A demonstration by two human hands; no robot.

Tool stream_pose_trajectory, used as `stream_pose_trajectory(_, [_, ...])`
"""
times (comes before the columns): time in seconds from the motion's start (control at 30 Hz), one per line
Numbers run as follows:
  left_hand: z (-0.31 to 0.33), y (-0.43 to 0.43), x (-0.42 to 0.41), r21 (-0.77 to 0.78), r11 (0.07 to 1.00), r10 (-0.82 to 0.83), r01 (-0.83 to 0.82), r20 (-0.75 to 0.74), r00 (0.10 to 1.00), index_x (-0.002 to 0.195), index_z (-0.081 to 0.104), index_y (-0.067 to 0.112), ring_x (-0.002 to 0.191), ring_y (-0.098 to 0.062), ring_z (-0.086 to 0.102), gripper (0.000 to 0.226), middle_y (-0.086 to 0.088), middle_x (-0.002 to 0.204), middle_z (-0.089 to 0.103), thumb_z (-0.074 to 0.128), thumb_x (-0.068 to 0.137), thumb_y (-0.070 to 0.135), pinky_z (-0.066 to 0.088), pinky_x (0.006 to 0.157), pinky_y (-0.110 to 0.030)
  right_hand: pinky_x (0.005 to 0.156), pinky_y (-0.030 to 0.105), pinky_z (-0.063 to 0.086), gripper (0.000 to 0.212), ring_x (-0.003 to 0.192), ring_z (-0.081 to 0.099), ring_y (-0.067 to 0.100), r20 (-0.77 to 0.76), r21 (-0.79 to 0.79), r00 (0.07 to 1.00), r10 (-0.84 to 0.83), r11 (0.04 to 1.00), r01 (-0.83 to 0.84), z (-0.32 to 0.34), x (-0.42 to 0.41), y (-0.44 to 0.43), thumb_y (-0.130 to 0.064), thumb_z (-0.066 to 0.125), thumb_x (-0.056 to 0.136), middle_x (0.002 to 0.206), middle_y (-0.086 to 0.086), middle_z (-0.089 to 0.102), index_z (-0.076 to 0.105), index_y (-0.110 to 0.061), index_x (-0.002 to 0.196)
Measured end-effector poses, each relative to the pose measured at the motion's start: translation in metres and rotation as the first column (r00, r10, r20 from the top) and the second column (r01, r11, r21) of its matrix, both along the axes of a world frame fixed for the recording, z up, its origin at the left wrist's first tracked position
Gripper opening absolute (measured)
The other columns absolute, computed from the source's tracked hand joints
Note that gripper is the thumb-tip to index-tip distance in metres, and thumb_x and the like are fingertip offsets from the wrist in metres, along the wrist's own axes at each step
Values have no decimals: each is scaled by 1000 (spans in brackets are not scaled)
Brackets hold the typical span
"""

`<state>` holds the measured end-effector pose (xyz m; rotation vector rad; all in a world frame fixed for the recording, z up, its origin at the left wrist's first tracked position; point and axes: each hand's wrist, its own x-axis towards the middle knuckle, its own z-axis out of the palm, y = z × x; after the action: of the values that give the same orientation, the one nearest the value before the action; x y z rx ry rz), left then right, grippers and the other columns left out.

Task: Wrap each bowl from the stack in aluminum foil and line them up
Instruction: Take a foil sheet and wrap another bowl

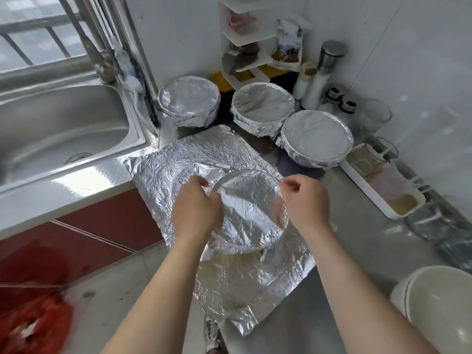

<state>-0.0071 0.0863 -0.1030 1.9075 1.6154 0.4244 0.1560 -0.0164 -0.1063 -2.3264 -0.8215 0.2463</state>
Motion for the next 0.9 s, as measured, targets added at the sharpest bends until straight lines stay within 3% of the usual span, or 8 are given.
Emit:
stream_pose_trajectory(0.07, [0,4,5,97,993,-72,67,41,997,121,64,19,99,-22,58,28,-4,112,61,56,95,27,37,75,-30,71,33,50,18,83,63,22,3,-9,1000,-20,1000,20,-1,-1,4,-27,61,90,87,2,71,74,-15,92])
stream_pose_trajectory(0.13, [-2,11,22,158,977,-161,146,87,983,119,69,21,104,-23,57,26,-2,114,61,56,97,28,39,76,-31,69,33,51,19,81,63,20,0,-19,1000,-31,999,31,-4,-1,5,-29,61,91,85,2,71,74,-15,89])
stream_pose_trajectory(0.3, [-9,19,53,208,938,-289,276,37,956,110,74,28,96,-22,55,22,4,102,64,62,93,37,47,77,-37,65,29,48,20,80,61,18,-7,-28,998,-60,998,59,-6,1,6,-31,63,90,84,0,70,74,-15,87])
stream_pose_trajectory(0.47, [-9,29,61,224,866,-448,448,-51,892,110,73,34,96,-19,49,23,4,98,62,62,92,44,40,75,-33,66,30,49,20,78,61,18,14,-66,1000,-24,998,25,-6,1,15,-30,62,91,86,2,70,74,-15,85])
stream_pose_trajectory(0.57, [-7,38,63,240,794,-547,559,-120,828,105,74,35,92,-18,49,20,4,95,62,61,92,44,39,72,-32,73,31,42,20,84,58,22,102,-117,994,42,993,-30,-1,1,18,-26,60,94,92,5,66,72,-11,90])
stream_pose_trajectory(0.7, [-4,46,66,188,807,-551,560,-101,828,96,75,27,86,-19,53,15,3,85,56,69,88,37,36,67,-30,78,33,41,18,89,57,24,153,-165,979,133,980,-108,0,3,26,-23,58,96,96,7,63,70,-9,96])
stream_pose_trajectory(0.8, [-1,49,63,150,843,-510,517,-88,856,92,75,24,77,-17,50,14,2,83,56,70,87,36,31,65,-28,81,34,44,18,92,57,23,68,-119,986,151,983,-143,1,7,33,-24,58,95,99,7,63,70,-11,99])
stream_pose_trajectory(0.9, [-3,49,52,158,877,-449,454,-65,891,95,76,21,77,-18,55,16,-2,90,67,67,90,34,36,66,-28,88,40,47,24,98,56,25,8,-27,995,104,994,-104,2,11,22,-24,58,95,104,7,60,67,-12,114])
